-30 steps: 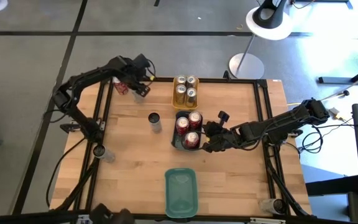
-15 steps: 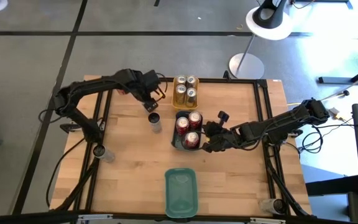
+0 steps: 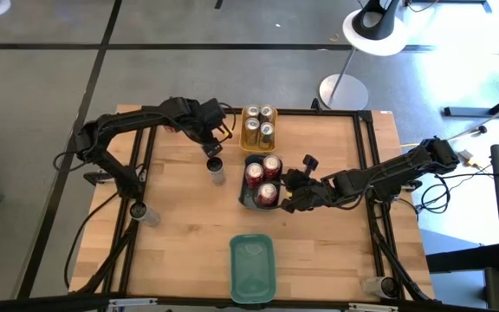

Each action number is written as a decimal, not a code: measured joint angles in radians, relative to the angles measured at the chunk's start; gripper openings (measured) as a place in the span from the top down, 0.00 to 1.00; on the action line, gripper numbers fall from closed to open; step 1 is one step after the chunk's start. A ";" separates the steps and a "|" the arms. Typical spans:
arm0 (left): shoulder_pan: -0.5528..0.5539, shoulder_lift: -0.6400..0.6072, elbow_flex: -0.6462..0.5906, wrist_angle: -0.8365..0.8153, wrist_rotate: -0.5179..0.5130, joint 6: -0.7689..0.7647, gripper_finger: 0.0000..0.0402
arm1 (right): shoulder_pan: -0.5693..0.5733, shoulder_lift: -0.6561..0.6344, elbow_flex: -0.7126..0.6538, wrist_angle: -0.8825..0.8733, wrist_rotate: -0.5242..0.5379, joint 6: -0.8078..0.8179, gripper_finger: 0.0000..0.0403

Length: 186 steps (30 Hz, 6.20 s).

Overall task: Sort soda cans
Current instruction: Adjust the top white, pink soda can, then put the red, white soda can into the blue bin

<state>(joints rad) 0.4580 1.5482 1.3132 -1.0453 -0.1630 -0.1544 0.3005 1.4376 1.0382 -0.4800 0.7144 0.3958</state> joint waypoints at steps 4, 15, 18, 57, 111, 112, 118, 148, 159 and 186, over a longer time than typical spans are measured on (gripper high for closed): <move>0.000 0.000 0.002 0.022 0.000 -0.020 0.30 | 0.000 0.000 0.000 0.004 0.000 0.000 0.96; 0.000 0.002 0.002 0.017 0.000 -0.030 0.30 | 0.000 0.000 0.000 0.003 -0.001 -0.007 0.96; 0.002 0.010 0.002 0.016 0.000 -0.026 0.30 | 0.000 0.000 0.000 0.002 -0.001 -0.007 0.96; 0.193 -0.213 0.002 0.042 -0.038 -0.022 0.09 | 0.000 0.000 0.000 0.007 -0.007 -0.008 0.96; 0.540 0.035 0.001 -0.031 -0.258 -0.049 0.01 | 0.000 0.000 0.000 0.007 -0.004 -0.012 0.96; 0.540 0.048 0.001 -0.034 -0.259 -0.053 0.01 | 0.000 0.000 0.000 0.007 -0.005 -0.012 0.96; 0.540 0.122 0.001 -0.051 -0.286 -0.073 0.01 | 0.000 0.000 0.000 0.007 -0.005 -0.012 0.96; 0.538 0.204 0.001 -0.093 -0.001 0.058 0.07 | 0.000 0.000 0.000 0.007 -0.019 -0.011 0.96; 0.492 0.159 -0.002 -0.145 -0.008 0.103 0.26 | 0.000 0.000 0.000 0.007 -0.066 -0.010 0.96; -0.081 -0.417 0.148 -0.175 -0.035 -0.049 0.26 | 0.000 0.000 0.000 0.019 -0.103 -0.028 0.96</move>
<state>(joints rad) 0.3773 1.1316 1.4616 -1.2205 -0.1985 -0.2030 0.3008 1.4377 1.0382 -0.4615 0.6112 0.3676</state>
